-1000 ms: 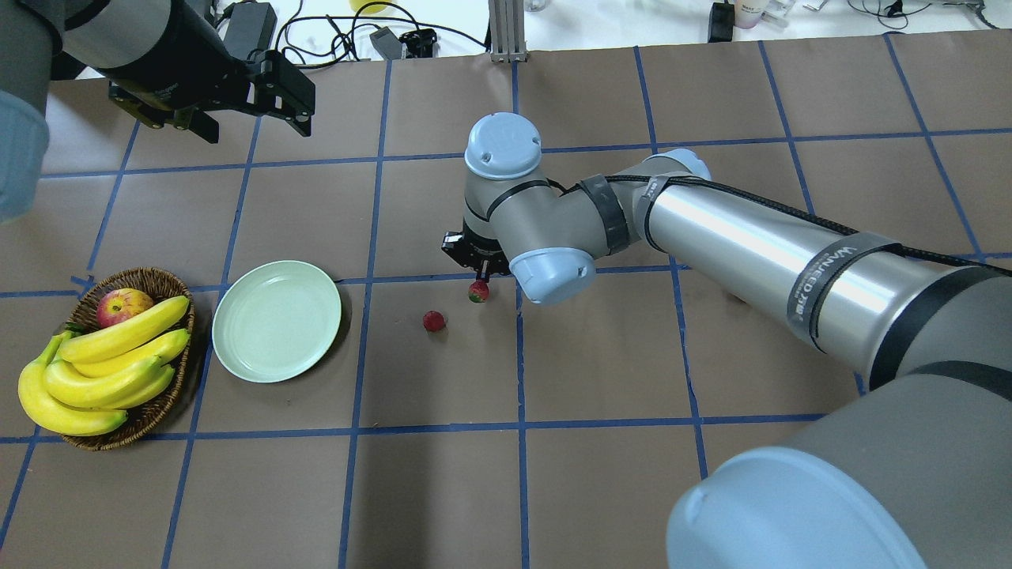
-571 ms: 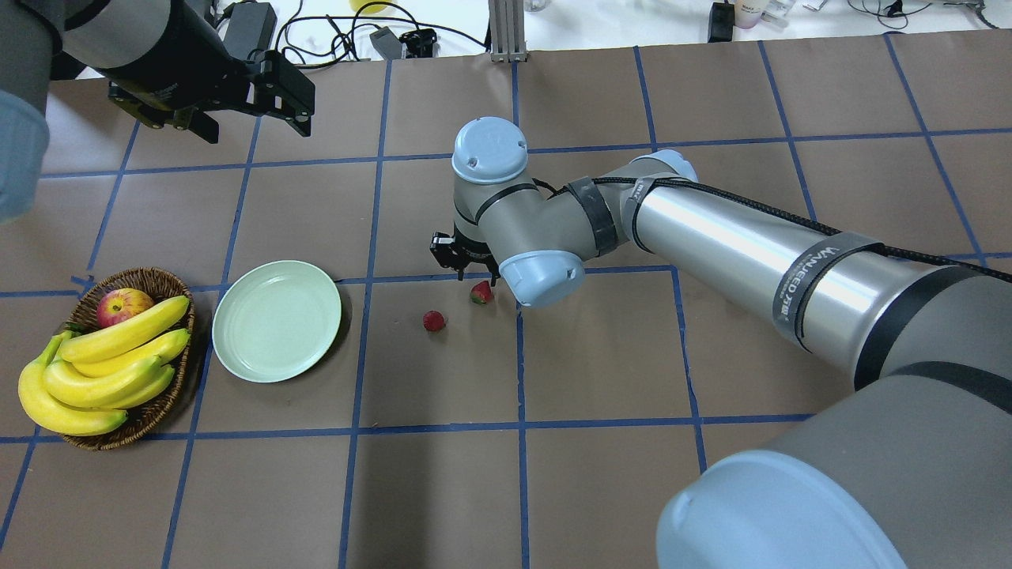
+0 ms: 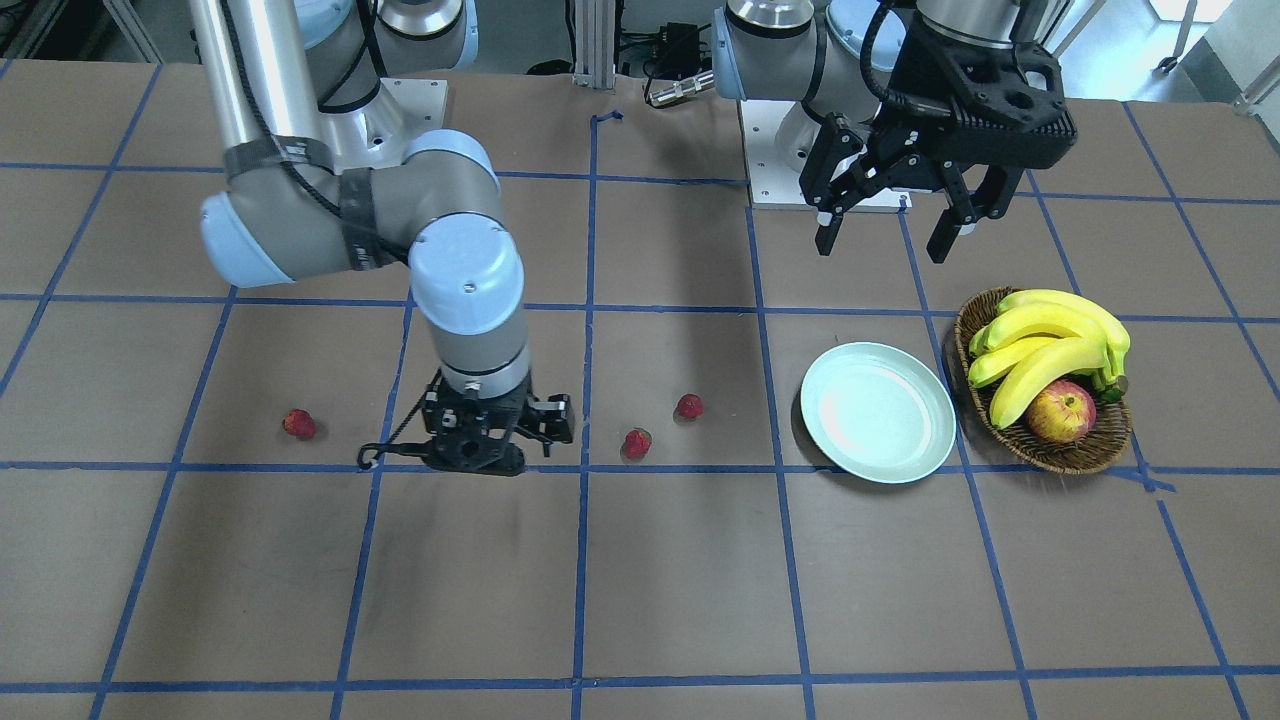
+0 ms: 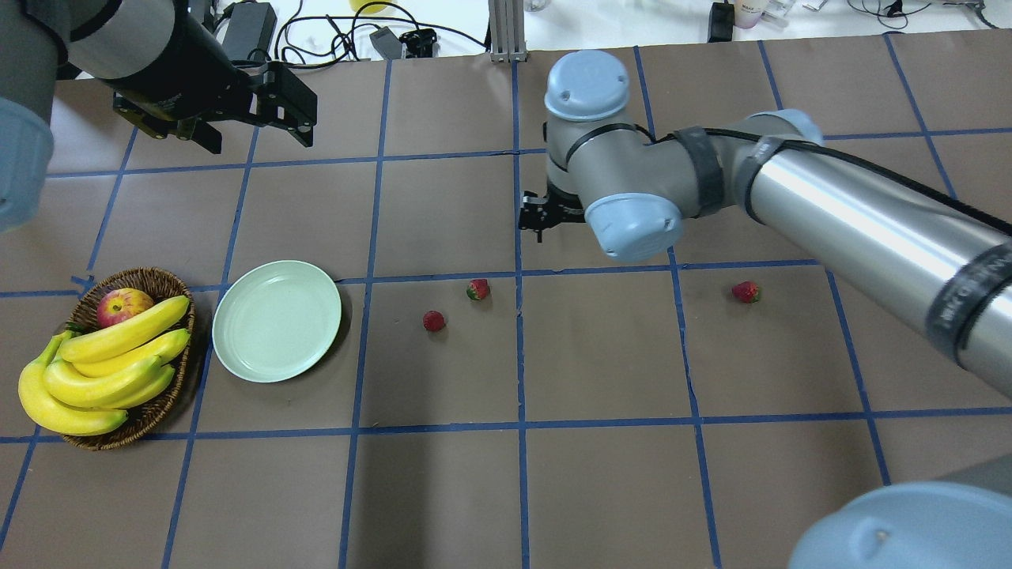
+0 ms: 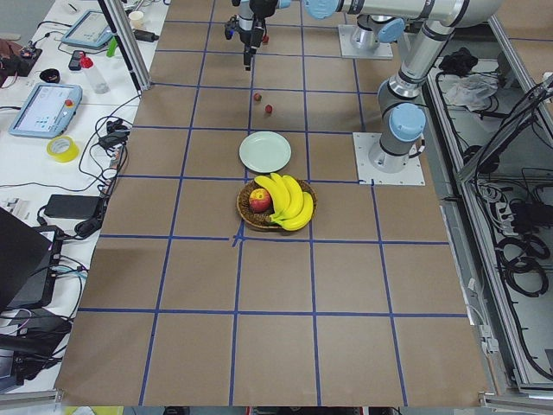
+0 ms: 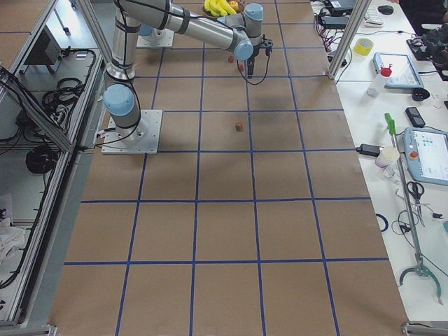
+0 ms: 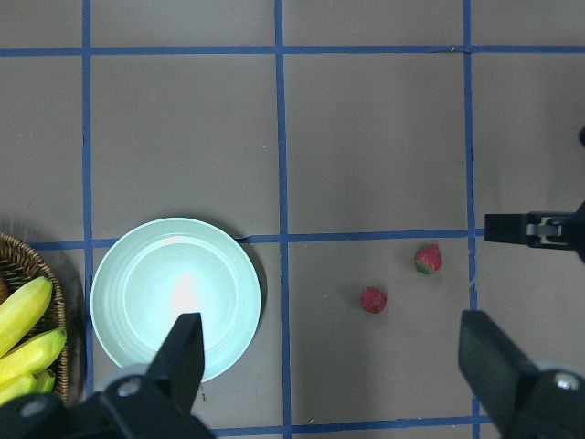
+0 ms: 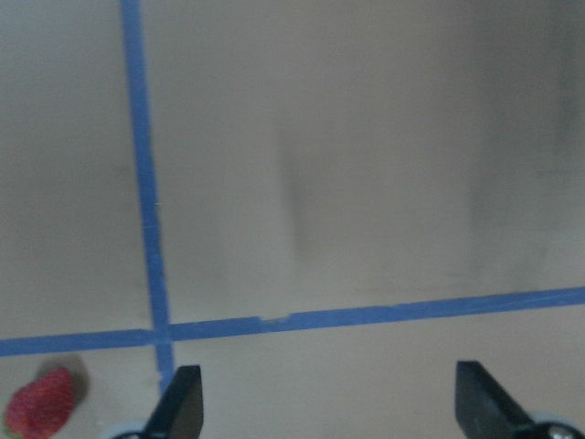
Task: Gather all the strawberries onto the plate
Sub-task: 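Grasp the last far strawberry with the right gripper while the left arm reaches out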
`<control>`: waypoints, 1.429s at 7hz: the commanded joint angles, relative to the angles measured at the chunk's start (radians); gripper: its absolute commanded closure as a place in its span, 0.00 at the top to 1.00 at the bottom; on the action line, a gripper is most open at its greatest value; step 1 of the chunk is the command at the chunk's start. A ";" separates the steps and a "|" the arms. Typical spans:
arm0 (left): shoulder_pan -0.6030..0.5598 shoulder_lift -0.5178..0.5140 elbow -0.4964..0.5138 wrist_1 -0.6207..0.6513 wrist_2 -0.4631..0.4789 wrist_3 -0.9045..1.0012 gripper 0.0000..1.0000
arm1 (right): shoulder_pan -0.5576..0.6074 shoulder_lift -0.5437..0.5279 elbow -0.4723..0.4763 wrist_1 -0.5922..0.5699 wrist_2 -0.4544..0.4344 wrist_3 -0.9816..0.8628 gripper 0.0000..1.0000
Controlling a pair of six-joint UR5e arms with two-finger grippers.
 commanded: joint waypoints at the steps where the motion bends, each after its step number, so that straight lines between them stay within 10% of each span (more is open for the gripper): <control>1: 0.000 -0.014 -0.008 -0.003 -0.003 -0.011 1.00 | -0.184 -0.074 0.112 -0.009 -0.011 -0.260 0.95; 4: -0.001 -0.106 -0.296 0.305 -0.009 -0.011 1.00 | -0.399 -0.082 0.175 -0.047 -0.007 -0.648 0.95; 8: -0.085 -0.307 -0.321 0.400 0.019 -0.079 0.99 | -0.460 -0.079 0.353 -0.199 -0.001 -0.675 0.92; 9: -0.125 -0.357 -0.321 0.468 0.069 -0.105 0.99 | -0.460 -0.070 0.354 -0.199 0.005 -0.674 0.80; 10: -0.138 -0.403 -0.324 0.492 0.069 -0.150 0.87 | -0.458 -0.070 0.355 -0.197 0.006 -0.671 0.41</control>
